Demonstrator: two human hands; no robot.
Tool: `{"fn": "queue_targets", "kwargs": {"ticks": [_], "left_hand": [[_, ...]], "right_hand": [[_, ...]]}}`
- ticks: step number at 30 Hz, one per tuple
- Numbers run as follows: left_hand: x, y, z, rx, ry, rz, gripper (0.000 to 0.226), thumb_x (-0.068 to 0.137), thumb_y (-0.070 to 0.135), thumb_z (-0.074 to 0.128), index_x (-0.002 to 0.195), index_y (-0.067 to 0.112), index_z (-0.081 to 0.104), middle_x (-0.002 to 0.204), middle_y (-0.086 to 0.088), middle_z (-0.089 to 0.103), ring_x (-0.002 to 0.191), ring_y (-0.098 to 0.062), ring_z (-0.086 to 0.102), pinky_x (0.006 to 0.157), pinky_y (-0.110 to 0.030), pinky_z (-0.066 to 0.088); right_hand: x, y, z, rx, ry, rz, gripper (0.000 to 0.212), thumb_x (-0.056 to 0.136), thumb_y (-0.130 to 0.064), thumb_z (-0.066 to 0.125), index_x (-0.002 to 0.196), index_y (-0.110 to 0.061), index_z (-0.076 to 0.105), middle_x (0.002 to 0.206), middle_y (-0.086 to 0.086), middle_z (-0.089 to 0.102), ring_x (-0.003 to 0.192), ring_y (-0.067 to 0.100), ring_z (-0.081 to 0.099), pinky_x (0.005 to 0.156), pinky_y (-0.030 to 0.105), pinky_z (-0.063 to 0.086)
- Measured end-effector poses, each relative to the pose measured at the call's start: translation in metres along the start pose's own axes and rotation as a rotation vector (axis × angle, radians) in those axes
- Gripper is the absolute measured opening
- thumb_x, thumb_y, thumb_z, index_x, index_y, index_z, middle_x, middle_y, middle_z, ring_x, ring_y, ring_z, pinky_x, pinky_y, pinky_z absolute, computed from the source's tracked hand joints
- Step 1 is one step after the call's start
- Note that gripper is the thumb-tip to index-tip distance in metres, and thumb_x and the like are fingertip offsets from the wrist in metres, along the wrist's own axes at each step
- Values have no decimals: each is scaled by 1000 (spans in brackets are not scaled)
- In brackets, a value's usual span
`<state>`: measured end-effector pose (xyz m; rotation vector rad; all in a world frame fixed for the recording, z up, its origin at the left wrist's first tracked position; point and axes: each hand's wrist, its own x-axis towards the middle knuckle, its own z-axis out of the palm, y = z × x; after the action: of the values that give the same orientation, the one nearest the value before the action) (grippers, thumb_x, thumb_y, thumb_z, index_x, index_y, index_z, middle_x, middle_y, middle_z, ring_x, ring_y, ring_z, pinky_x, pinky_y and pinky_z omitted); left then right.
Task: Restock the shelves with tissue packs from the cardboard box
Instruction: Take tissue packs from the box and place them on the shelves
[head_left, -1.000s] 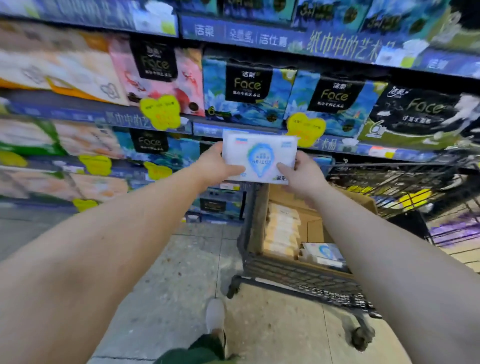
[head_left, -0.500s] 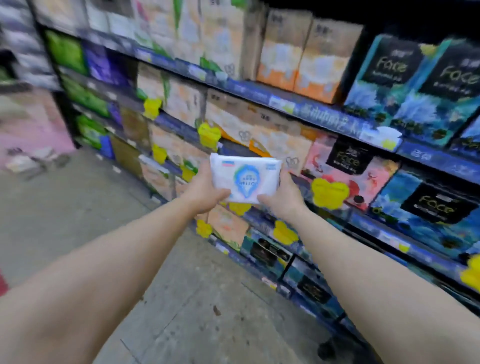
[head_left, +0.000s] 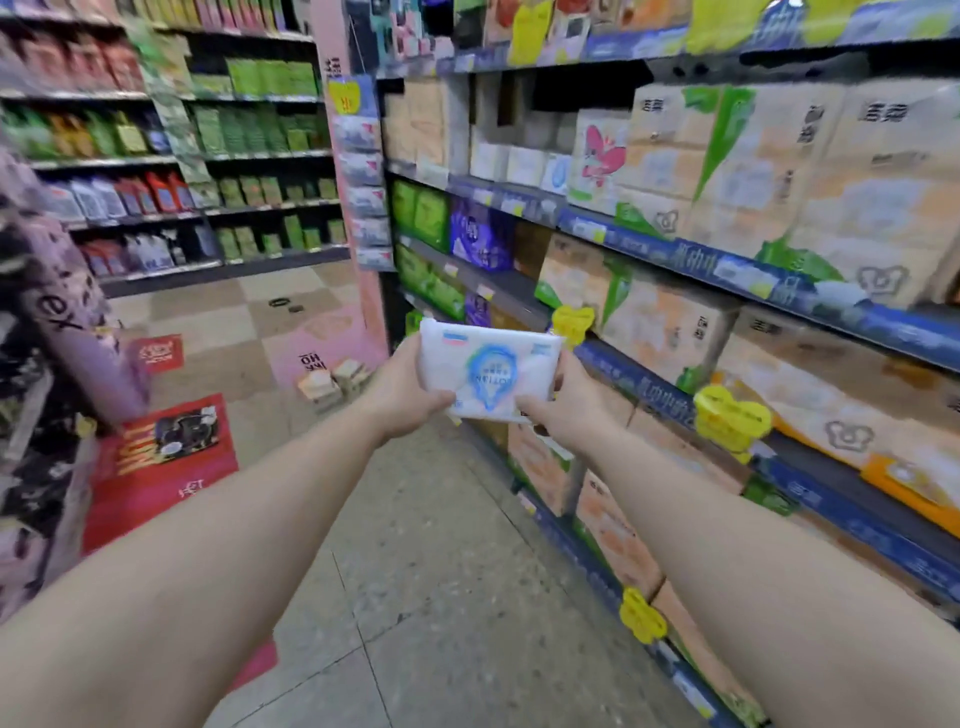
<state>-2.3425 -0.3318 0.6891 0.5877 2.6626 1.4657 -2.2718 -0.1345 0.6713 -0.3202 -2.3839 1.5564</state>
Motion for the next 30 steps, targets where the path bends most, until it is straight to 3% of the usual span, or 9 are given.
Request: {"fn": "queue_targets", "kwargs": {"ticks": [1,5,11,14,16,19,23,26,30], "left_hand": [[19,-9,-8,-7,-3,-14,75,79,4,72,142,18,33,123,-1,58,106,-15,57,81,-14,47],[106,-46,-27,-32,22,-48,79,72,14,74,139,27,34,125,-2,60,108,-21,62,93,-40,52],[249,-72,-48,-141,151,-69,81,82,0,69,147,19,25,124,1,55,108,-17,57,95,-34,49],[312,-90,-71,-145,233,-84,71,83,0,67,142,17,31,119,-1,55,91,-16,58,75,-32,50],[347,-108,-87,-128,249,-109,73,84,3,67,144,19,29,117,1,55,89,-16,57,77,-36,51],[408,-135,-110,-118,246,-107,72,82,2,68,142,18,31,122,2,54,103,-14,55,86,-29,48],[503,-167,-129,-112,187,-49,65,77,2,70,132,15,39,122,-3,59,104,-18,60,88,-36,53],[576,-187,-143,-93,117,-6,72,67,15,72,131,18,40,121,-3,60,106,-20,61,91,-42,53],[667,-189,-158,-22,29,79,68,75,7,75,134,16,41,120,0,58,107,-19,59,89,-31,48]], "right_hand": [[23,-1,12,-8,-20,-17,62,80,-12,71,133,-27,42,105,-10,60,101,22,64,82,43,57],[119,5,48,-54,-30,-89,70,80,-15,71,141,-26,38,124,-4,62,109,17,60,93,44,52],[290,-14,85,-127,-95,-130,84,84,-22,71,152,-25,22,133,-7,54,118,13,55,95,33,48],[361,-29,114,-128,-123,-178,73,83,-17,71,144,-28,33,126,-7,59,109,12,58,87,28,47],[403,-30,139,-128,-142,-189,68,80,-16,72,137,-31,40,123,-6,61,108,13,60,91,33,50],[464,-30,173,-133,-127,-189,68,78,-19,74,136,-27,41,123,-6,62,110,15,60,95,38,50],[541,-31,205,-136,-40,-176,75,80,-15,73,144,-23,36,122,-8,62,105,11,60,86,26,48],[595,-30,225,-121,45,-120,78,80,-14,74,146,-20,33,126,-7,62,108,8,59,85,18,42],[649,-47,231,-109,142,-52,70,83,-16,72,142,-22,36,125,-9,59,105,6,55,80,17,40]]}}
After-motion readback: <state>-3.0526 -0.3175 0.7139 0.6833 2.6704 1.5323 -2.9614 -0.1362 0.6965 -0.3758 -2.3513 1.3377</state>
